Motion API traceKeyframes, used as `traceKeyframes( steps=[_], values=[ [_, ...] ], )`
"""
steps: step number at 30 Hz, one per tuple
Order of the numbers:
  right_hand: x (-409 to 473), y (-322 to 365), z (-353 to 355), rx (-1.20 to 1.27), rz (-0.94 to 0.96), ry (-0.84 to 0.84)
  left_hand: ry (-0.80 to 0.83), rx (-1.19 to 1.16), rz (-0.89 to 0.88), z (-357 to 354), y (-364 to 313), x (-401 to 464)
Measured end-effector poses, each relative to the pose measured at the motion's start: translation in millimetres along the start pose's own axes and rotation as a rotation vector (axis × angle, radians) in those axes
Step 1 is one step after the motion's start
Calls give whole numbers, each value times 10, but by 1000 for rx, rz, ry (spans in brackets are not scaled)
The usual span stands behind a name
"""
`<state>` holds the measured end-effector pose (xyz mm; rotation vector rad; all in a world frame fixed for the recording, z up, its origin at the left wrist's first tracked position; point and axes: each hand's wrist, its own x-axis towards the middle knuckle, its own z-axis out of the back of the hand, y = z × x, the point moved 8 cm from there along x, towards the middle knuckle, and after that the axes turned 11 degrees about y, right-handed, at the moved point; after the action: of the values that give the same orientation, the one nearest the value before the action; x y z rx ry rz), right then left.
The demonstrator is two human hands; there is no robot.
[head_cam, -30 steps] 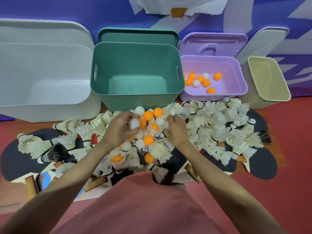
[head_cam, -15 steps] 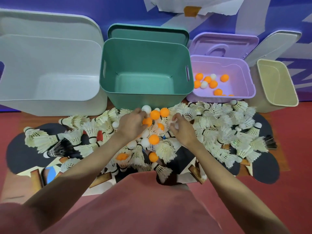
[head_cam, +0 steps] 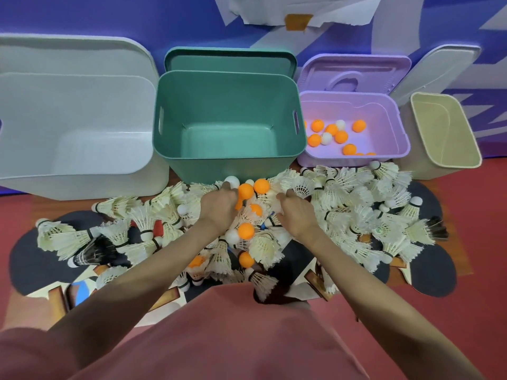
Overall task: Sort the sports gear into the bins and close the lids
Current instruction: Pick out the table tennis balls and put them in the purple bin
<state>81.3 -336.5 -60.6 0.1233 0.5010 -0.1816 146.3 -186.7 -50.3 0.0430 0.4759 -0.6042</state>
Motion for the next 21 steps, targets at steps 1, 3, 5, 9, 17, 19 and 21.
traceKeyframes(
  steps=[1, 3, 5, 9, 17, 19, 21],
  values=[
    [-8, -13, 1, -7, 10, -3, -4, -14, 5, 2, 9, -7],
    [-23, -49, 18, 6, 33, -18, -20, -45, 13, 28, 37, -32],
    [-58, -105, 48, 82, 61, -53, -48, -81, 24, 82, 68, -85],
    [-241, -364, 116, 436, 68, -172, -168, -295, 18, 226, 62, -264],
    [-448, -1460, 431, 1053, -163, -576, -2, -1107, -36, 429, -514, -230],
    [-328, -1804, 482, 1229, -252, -597, 73, -1299, -45, 557, -827, -86],
    [-150, -2102, 536, 1372, -291, -596, 93, -1339, -81, 772, -1154, 123]
  ],
)
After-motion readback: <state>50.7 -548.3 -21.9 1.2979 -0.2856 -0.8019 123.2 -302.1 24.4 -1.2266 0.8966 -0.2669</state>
